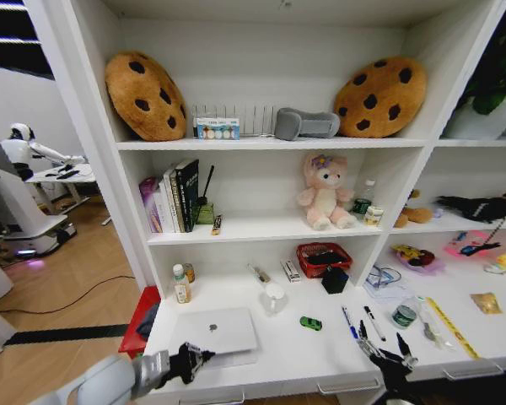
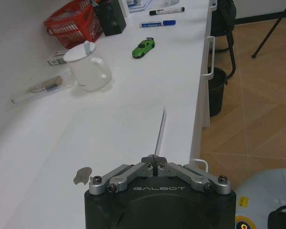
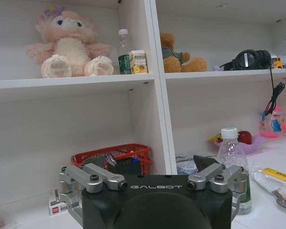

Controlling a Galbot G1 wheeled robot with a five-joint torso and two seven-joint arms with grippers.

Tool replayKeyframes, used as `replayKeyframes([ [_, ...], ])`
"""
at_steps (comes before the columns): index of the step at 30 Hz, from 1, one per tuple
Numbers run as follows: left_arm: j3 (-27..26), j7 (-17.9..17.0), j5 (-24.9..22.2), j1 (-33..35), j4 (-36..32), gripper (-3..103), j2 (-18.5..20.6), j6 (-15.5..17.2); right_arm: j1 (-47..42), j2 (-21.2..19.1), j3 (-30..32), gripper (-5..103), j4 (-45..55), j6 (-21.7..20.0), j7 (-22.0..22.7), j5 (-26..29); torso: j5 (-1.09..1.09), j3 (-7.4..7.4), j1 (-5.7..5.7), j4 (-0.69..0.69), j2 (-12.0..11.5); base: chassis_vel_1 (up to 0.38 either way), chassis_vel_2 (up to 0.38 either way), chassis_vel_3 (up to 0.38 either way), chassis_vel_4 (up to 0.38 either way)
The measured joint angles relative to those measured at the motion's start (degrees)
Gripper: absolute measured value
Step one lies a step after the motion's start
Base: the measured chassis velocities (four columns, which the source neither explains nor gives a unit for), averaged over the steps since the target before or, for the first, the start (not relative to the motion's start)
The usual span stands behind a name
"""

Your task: Organize the objects on the table.

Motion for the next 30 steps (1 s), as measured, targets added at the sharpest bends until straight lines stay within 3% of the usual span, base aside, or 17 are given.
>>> replayKeyframes([
  [3, 0.0, -1.6, -0.5, 0.1, 0.5, 0, -1.3, -0.3, -0.2, -0.3, 0.4, 100, 0.0, 0.1, 0.0, 0.3, -0.01, 0.00, 0.00, -0.01, 0.0, 0.000, 0.000, 0.000, 0.000],
  [7, -2.9, -5.0, -5.4, -0.3, 0.1, 0, -1.7, -0.4, -0.3, -0.4, 0.5, 100, 0.0, 0.1, -0.1, 0.3, 0.00, 0.00, 0.00, -0.01, 0.0, 0.000, 0.000, 0.000, 0.000],
  [9, -6.7, -11.0, -10.8, -0.2, -0.7, 0, -2.0, -0.5, -0.4, -0.7, 0.2, 100, 0.6, 0.0, -0.2, 0.1, 0.00, 0.00, 0.00, -0.01, 0.0, 0.000, 0.000, 0.000, 0.000],
  [10, -6.7, -11.0, -10.8, -0.2, -0.7, 0, -2.0, -0.5, -0.4, -0.7, 0.2, 100, 0.6, 0.0, -0.2, 0.1, 0.00, 0.00, 0.00, -0.01, 0.0, 0.000, 0.000, 0.000, 0.000],
  [13, -15.1, -22.6, -20.5, 0.1, -1.6, 0, -5.5, -0.4, -1.6, -2.2, -1.0, 100, 0.9, 0.0, -2.2, -0.3, 0.00, 0.00, 0.00, -0.02, 0.0, 0.000, 0.000, 0.000, 0.000],
  [15, -15.1, -22.6, -20.5, 0.1, -1.6, 0, -5.5, -0.4, -1.6, -2.2, -1.0, 100, 0.9, 0.0, -2.2, -0.3, 0.00, 0.00, 0.00, -0.02, 0.0, 0.000, 0.000, 0.000, 0.000],
  [16, -17.6, -24.9, -22.1, 0.4, -1.6, 0, -6.7, -0.3, -2.0, -2.7, -1.3, 100, 1.0, -0.4, -2.9, -0.3, 0.01, 0.00, 0.00, -0.02, 0.0, 0.000, 0.000, 0.000, 0.000],
  [17, -21.2, -29.3, -23.9, 1.3, -1.5, 0, -8.9, -0.2, -2.8, -3.5, -1.8, 100, 1.5, -1.5, -3.8, 0.0, 0.01, 0.00, 0.00, -0.02, 0.0, 0.000, 0.000, 0.000, 0.000],
  [18, -22.4, -31.7, -24.7, 1.9, -1.5, 0, -9.8, -0.3, -3.0, -3.9, -1.9, 100, 1.5, -1.7, -4.1, 0.1, 0.00, 0.00, 0.00, -0.01, 0.0, 0.000, 0.000, 0.000, 0.000],
  [19, -22.4, -31.7, -24.7, 1.9, -1.5, 0, -9.8, -0.3, -3.0, -3.9, -1.9, 100, 1.5, -1.7, -4.1, 0.1, 0.00, 0.00, 0.00, -0.01, 0.0, 0.000, 0.000, 0.000, 0.000],
  [20, -24.4, -36.0, -26.1, 3.1, -1.6, 0, -11.8, -0.3, -3.5, -4.8, -2.0, 100, 1.7, -2.1, -5.0, 0.1, 0.00, 0.00, 0.00, -0.01, 0.0, 0.000, 0.000, 0.000, 0.000],
  [21, -25.6, -38.3, -26.6, 3.7, -1.7, 0, -13.4, -0.5, -3.7, -5.3, -2.0, 100, 1.8, -2.5, -5.6, 0.1, 0.00, 0.00, 0.00, -0.01, 0.0, 0.000, 0.000, 0.000, 0.000],
  [22, -25.6, -38.3, -26.6, 3.7, -1.7, 0, -13.4, -0.5, -3.7, -5.3, -2.0, 100, 1.8, -2.5, -5.6, 0.1, 0.00, 0.00, 0.00, -0.01, 0.0, 0.000, 0.000, 0.000, 0.000],
  [25, -29.5, -42.2, -26.8, 5.7, -2.5, 0, -19.8, -0.8, -4.6, -7.3, -2.0, 100, 2.8, -3.6, -8.6, 0.5, 0.00, 0.00, 0.00, -0.01, 0.0, 0.000, 0.000, 0.000, 0.000],
  [26, -29.5, -42.2, -26.8, 5.7, -2.5, 0, -19.8, -0.8, -4.6, -7.3, -2.0, 100, 2.8, -3.6, -8.6, 0.5, 0.00, 0.00, 0.00, -0.01, 0.0, 0.000, 0.000, 0.000, 0.000],
  [27, -31.5, -42.6, -26.4, 7.1, -3.1, 0, -23.2, -0.9, -5.2, -8.6, -2.3, 100, 3.5, -4.3, -10.5, 1.4, 0.00, 0.00, 0.00, -0.01, 0.0, 0.000, 0.000, 0.000, 0.000],
  [30, -34.5, -42.2, -24.7, 9.5, -4.1, 0, -26.1, -1.3, -6.0, -9.7, -2.9, 100, 5.0, -5.3, -10.8, 2.9, 0.01, 0.00, 0.00, -0.01, 0.0, 0.000, 0.000, 0.000, 0.000],
])
